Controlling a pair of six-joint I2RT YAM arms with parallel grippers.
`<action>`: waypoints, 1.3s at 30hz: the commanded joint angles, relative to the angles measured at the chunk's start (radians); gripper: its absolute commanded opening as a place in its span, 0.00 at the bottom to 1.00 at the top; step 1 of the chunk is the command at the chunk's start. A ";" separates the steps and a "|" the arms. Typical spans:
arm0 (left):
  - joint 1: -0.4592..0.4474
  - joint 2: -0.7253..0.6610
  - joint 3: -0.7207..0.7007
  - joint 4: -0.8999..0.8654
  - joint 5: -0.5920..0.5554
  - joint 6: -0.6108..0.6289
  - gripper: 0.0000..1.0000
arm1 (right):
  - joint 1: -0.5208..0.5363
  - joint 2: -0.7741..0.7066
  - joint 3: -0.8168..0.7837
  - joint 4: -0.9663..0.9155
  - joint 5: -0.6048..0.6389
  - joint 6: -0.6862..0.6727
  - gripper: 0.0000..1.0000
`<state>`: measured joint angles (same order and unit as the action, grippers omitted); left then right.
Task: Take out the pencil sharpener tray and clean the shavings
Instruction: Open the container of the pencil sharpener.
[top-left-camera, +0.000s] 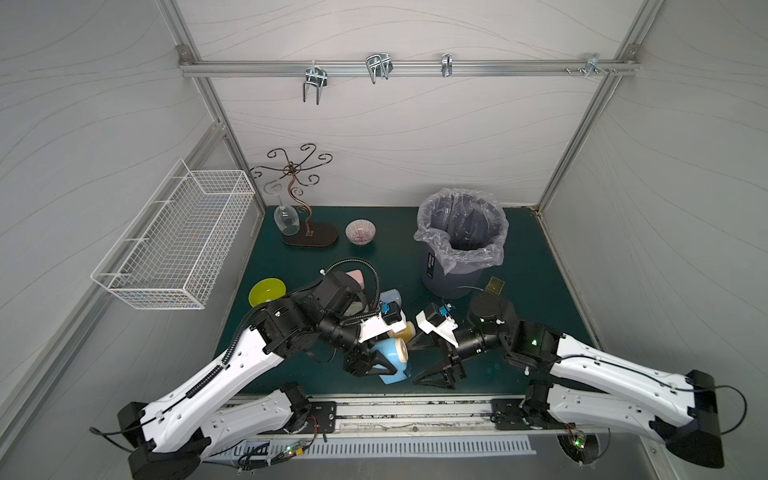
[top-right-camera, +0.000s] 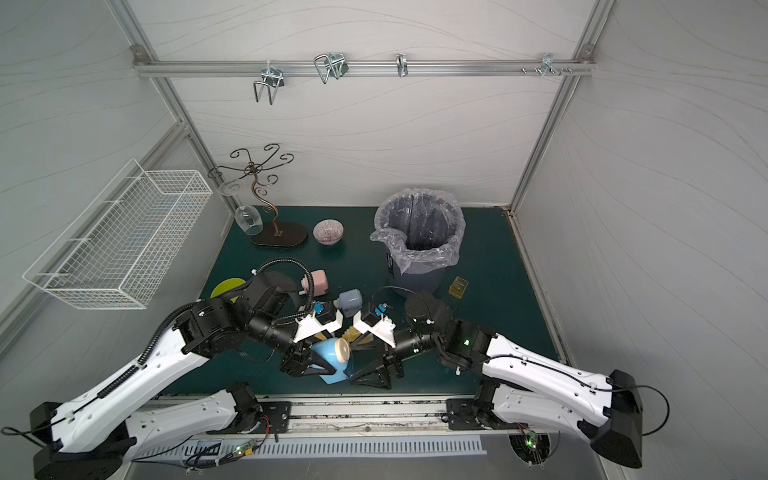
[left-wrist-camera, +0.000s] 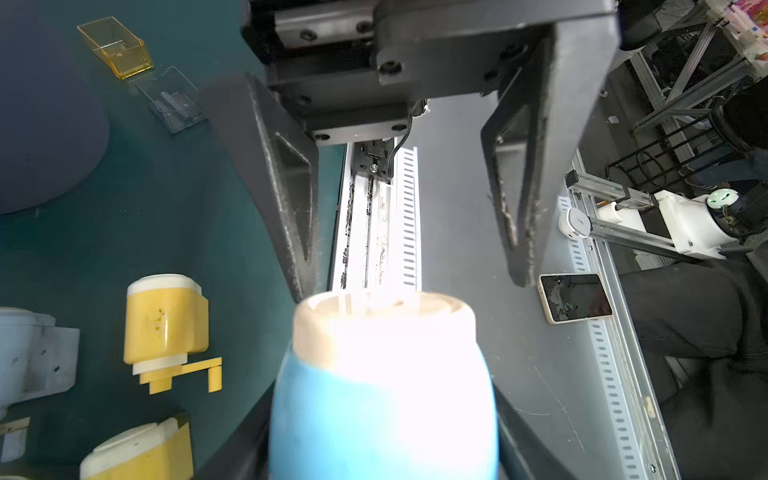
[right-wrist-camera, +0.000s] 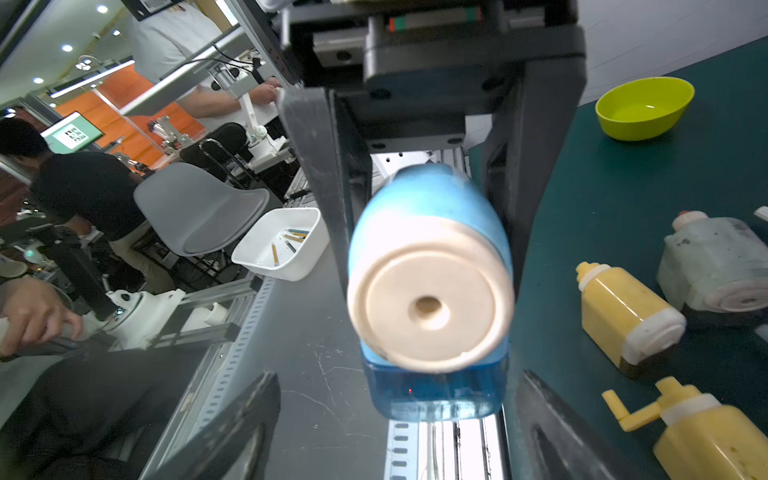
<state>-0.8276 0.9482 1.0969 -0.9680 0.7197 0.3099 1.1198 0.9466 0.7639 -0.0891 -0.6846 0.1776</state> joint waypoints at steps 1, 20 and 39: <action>-0.004 -0.028 0.003 0.051 0.036 -0.020 0.00 | 0.006 0.020 0.035 0.018 -0.060 0.018 0.93; -0.003 -0.019 0.020 0.058 0.036 -0.022 0.00 | 0.046 0.047 0.040 -0.033 0.081 -0.030 0.90; -0.002 -0.014 0.027 0.049 0.031 -0.020 0.00 | 0.058 0.054 0.040 -0.029 0.117 -0.030 0.75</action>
<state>-0.8276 0.9360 1.0916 -0.9665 0.7261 0.2943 1.1721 0.9997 0.7853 -0.1066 -0.5743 0.1570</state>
